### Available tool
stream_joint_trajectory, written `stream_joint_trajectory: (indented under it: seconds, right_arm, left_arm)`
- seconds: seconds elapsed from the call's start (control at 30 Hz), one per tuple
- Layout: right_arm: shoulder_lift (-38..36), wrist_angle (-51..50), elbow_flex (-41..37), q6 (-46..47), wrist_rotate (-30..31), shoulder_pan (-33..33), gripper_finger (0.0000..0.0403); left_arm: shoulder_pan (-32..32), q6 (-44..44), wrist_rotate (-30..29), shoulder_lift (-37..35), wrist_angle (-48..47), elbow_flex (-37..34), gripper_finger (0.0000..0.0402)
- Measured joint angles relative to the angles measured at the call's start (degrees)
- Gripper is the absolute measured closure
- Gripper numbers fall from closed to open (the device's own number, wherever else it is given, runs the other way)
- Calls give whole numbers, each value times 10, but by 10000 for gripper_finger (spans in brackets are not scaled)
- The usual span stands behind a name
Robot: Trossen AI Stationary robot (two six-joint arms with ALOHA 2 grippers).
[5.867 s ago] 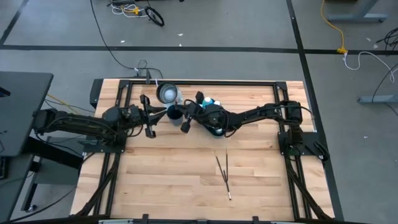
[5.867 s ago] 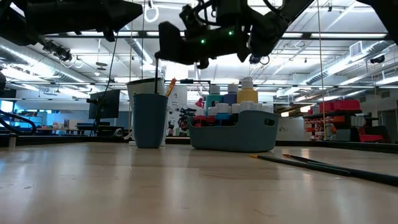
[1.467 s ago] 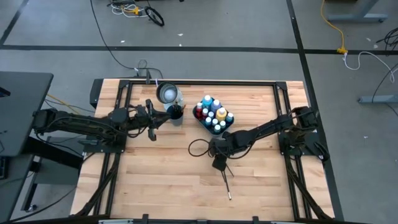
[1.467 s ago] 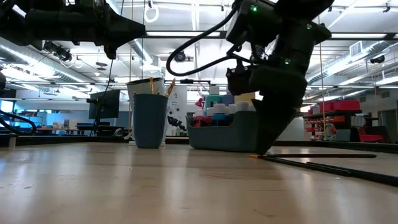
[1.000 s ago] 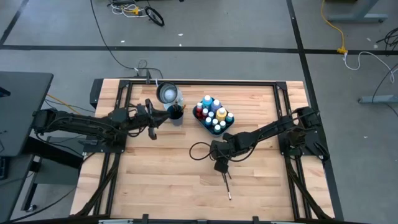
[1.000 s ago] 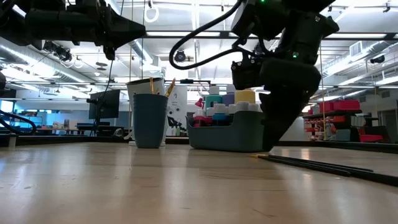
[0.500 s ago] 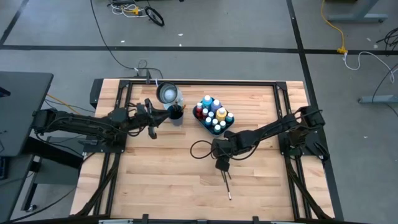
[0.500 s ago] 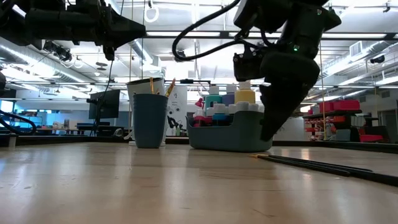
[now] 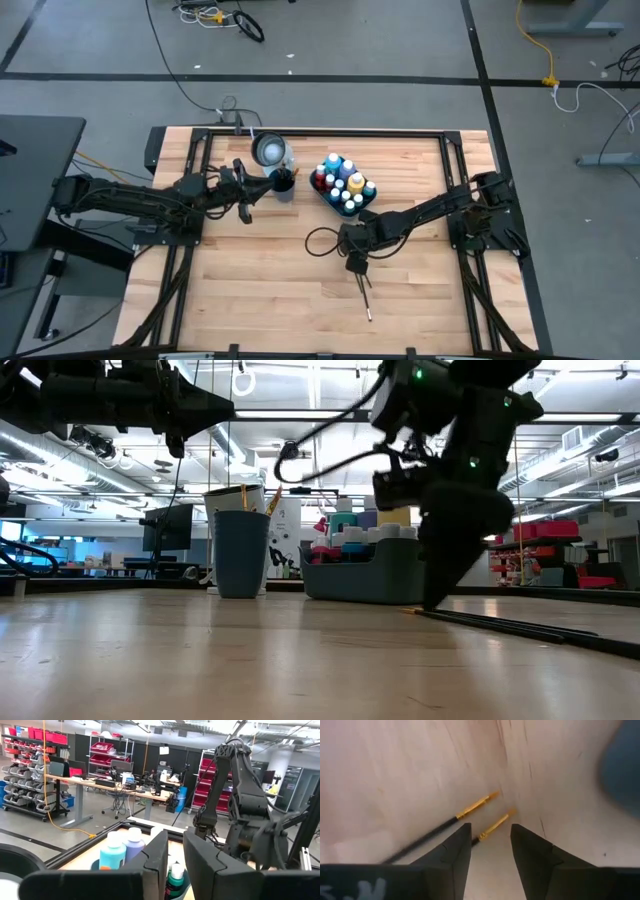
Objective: Pick & Place Paint Supplies
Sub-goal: Put the gold paint brush into the blue cup
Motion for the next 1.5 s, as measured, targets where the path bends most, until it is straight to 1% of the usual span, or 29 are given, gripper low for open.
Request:
stream_joint_trajectory:
  seconds: [0.33,0.43,0.53,0.77,0.83,1.0,1.13,1.27,1.37,1.5]
  right_arm:
    - [11,-7,0,-3,0,-1,259]
    - [11,-4,-3,-3,0,-1,268]
    - [10,0,-10,-3,0,-1,292]
    - [7,47,-41,-4,5,-6,380]
    - [7,48,-41,-4,4,-7,395]
    - [6,53,-39,-12,2,-7,395]
    - [-11,47,-32,-11,-13,-8,400]
    - [-44,76,-26,-19,-16,-8,402]
    - [-48,79,-28,-27,-15,-8,402]
    - [-52,106,-27,-31,-13,-8,403]
  left_arm:
    - [0,0,0,0,0,0,335]
    - [0,0,0,0,0,0,335]
    - [0,0,0,0,0,0,335]
    - [0,16,0,0,-2,0,335]
    - [0,16,0,0,-2,0,335]
    - [0,16,0,0,-6,0,335]
    - [0,16,0,0,-6,0,335]
    - [0,16,0,0,-6,0,335]
    - [0,15,0,0,-7,0,335]
    - [0,14,0,0,-10,0,335]
